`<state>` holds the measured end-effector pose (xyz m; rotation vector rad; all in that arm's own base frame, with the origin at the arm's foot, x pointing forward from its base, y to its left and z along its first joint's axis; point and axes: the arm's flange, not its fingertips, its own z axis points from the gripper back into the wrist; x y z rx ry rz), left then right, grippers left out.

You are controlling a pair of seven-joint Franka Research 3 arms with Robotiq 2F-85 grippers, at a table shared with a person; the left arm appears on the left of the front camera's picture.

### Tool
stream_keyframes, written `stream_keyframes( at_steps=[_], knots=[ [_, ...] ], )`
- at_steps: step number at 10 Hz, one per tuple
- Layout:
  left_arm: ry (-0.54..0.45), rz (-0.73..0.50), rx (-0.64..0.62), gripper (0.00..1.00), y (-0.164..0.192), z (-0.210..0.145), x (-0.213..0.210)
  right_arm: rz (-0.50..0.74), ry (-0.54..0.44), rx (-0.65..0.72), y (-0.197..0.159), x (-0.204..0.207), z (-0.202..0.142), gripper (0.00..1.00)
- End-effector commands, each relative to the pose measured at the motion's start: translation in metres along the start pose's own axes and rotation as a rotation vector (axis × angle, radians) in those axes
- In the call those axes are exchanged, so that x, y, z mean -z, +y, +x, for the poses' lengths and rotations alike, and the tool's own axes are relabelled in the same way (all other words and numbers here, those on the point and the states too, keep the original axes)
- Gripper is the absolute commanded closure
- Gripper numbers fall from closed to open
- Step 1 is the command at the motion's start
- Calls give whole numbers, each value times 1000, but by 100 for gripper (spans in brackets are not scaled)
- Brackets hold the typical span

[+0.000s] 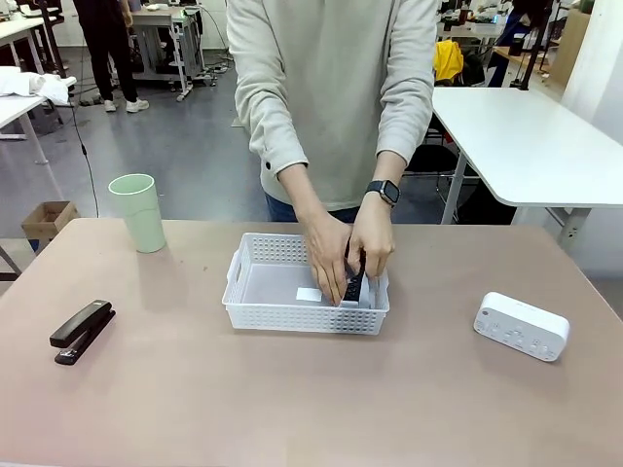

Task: Efficiently arrange items inside the basket to fit them all.
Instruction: Pick up the Digital clock and place it inside the Organizing basket.

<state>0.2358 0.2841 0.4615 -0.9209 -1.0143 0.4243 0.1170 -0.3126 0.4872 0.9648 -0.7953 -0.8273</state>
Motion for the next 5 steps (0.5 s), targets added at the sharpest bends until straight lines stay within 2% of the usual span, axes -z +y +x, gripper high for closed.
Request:
stream_keyframes(
  at_steps=[1, 5],
  knots=[
    [-3, -12, 19, 0, -1, 1, 1, 20, -14, -26, -1, -9, 0, 0],
    [-3, -12, 19, 0, -1, 1, 1, 20, -14, -26, -1, -9, 0, 0]
  ],
)
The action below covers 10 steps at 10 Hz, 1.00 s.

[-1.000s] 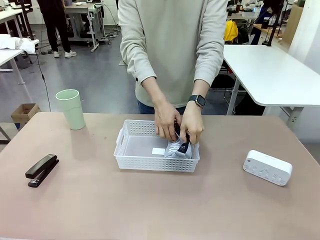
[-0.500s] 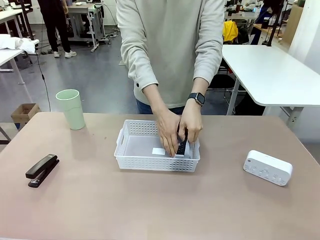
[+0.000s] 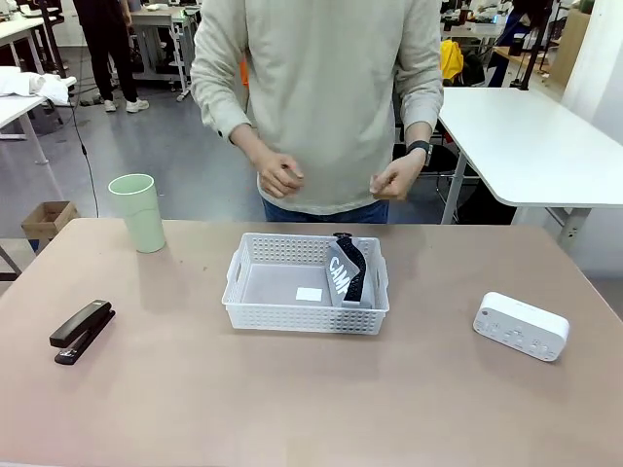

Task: Efficiently arrange items inside the basket to fit them all.
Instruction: Pick up the Digital clock and place it inside the Organizing basket.

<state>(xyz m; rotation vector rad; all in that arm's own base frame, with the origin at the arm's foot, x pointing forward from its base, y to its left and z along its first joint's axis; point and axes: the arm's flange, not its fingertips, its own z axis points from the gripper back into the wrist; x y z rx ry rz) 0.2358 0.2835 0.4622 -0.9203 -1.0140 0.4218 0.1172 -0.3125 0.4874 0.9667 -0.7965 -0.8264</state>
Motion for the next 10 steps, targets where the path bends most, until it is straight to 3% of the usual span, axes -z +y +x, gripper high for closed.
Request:
stream_keyframes(
  at_steps=[1, 8, 10],
  knots=[
    [-4, -12, 17, 0, 0, 1, 1, 18, -14, -25, -1, -9, 0, 0],
    [-4, -12, 17, 0, 0, 1, 1, 2, 0, -1, 0, 0, 0, 0],
    [-4, -12, 17, 0, 0, 1, 1, -64, 287, -324, 30, 59, -29, 0]
  ],
)
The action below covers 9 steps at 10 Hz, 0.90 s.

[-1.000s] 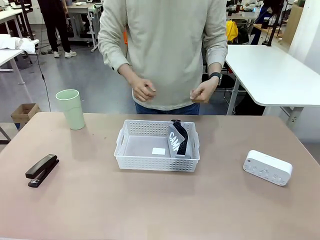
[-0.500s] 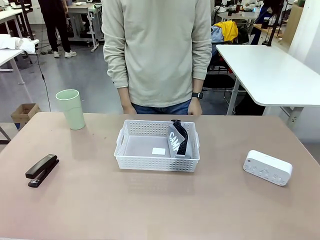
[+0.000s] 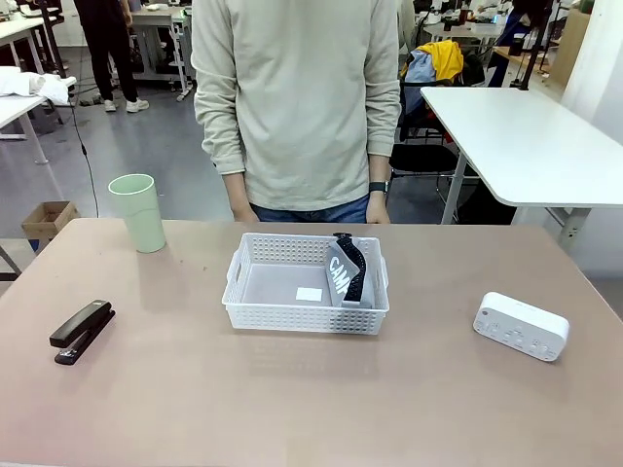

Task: Efficiently arrange items inside the basket to fit them all.
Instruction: Pick up the Digital clock and place it inside the Organizing basket.

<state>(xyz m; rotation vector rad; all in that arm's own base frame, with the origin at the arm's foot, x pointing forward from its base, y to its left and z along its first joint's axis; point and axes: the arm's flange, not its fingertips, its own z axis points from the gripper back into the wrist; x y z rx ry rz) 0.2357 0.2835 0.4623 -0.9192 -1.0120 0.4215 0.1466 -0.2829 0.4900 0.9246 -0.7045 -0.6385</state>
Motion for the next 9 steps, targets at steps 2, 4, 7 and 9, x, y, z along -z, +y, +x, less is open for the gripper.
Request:
stream_keyframes(
  at_steps=[2, 4, 7, 9],
  knots=[
    [-6, -13, 17, 0, 0, 1, 1, -130, 477, -473, 37, 108, -51, 0],
    [-6, -13, 17, 0, 0, 1, 1, -145, 751, -693, 45, 166, -107, 0],
    [-6, -13, 17, 0, 0, 1, 1, -147, 670, -504, 86, 154, -50, 0],
    [-6, -13, 17, 0, 0, 1, 1, -147, 670, -504, 86, 154, -50, 0]
  ],
)
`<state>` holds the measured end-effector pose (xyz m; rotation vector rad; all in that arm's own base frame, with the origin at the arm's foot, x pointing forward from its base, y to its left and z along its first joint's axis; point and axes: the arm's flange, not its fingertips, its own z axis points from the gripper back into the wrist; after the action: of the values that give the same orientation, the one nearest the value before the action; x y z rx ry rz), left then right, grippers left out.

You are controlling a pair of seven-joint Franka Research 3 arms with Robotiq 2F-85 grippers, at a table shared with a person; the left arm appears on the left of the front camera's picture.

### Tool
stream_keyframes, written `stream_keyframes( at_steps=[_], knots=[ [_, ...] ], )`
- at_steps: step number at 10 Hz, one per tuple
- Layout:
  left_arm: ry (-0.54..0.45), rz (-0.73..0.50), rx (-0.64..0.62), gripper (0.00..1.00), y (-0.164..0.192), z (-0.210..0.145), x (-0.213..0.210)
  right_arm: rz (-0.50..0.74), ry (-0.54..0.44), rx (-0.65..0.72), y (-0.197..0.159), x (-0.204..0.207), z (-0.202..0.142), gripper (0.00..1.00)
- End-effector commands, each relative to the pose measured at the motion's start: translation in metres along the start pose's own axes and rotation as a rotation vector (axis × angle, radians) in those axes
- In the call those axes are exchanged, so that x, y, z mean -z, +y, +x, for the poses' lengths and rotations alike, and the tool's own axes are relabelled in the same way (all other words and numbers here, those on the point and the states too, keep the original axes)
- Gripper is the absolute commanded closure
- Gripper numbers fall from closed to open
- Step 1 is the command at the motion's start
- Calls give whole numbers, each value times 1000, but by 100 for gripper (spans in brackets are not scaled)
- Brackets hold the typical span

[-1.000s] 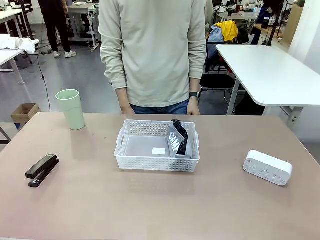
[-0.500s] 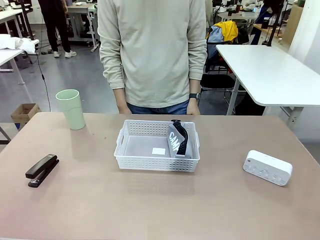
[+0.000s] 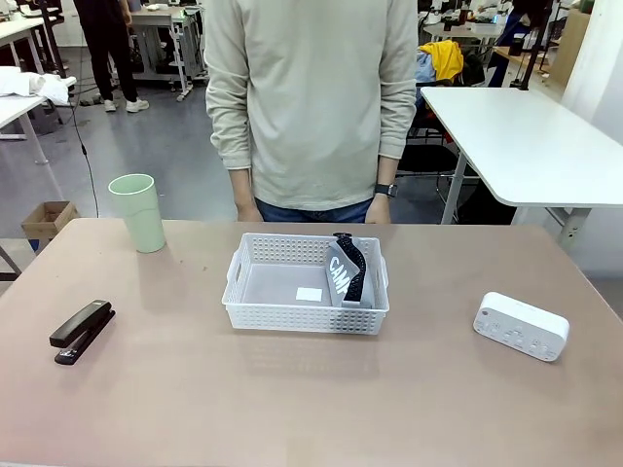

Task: Efficiently arrange items inside the basket to fit them all.
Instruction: Pick up the Digital clock and place it inside the Organizing basket.

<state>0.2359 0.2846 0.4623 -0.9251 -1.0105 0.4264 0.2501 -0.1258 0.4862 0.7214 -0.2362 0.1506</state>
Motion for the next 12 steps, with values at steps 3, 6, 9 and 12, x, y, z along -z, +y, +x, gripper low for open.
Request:
stream_keyframes(
  at_steps=[3, 6, 9, 12],
  knots=[
    [-5, -11, 23, 0, 0, 0, 1, -162, 296, -343, 34, 77, 20, 0],
    [-5, -11, 23, 0, 0, 0, 1, -212, 475, -570, 32, 135, 15, 0],
    [-5, -11, 23, 0, 0, 0, 1, -215, 506, -770, 33, 174, 3, 0],
    [-5, -11, 23, 0, 0, 0, 1, -458, 425, -825, 27, 193, 11, 0]
  ],
)
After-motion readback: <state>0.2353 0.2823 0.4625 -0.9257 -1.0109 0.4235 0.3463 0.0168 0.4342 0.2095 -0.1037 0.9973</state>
